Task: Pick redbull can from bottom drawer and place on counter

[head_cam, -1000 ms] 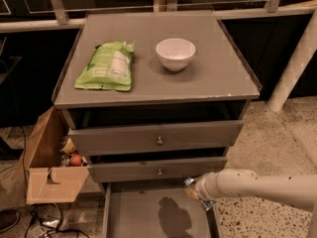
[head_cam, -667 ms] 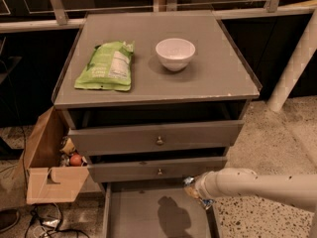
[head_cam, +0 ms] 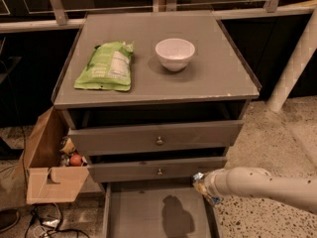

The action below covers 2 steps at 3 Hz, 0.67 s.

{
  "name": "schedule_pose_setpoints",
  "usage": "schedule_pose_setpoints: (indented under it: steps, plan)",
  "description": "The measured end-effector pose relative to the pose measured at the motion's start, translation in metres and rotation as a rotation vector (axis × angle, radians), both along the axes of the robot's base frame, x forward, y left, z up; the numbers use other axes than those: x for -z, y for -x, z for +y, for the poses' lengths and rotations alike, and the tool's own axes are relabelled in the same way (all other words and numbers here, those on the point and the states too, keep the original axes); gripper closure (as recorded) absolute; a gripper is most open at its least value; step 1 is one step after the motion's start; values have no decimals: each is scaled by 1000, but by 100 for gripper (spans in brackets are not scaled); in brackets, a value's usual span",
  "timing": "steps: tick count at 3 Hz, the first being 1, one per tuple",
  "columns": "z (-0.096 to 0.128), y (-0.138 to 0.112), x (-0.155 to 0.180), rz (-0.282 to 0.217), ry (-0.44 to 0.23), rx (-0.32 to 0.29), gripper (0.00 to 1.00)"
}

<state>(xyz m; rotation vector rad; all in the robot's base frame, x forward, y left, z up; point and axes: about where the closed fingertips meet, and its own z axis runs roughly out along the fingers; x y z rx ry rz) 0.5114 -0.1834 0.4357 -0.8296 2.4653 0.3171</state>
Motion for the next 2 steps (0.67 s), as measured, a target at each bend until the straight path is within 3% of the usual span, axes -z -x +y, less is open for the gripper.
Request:
schedule_pose_setpoints:
  steps: [2]
  plan:
    - [-43, 4, -54, -89, 40, 67, 100]
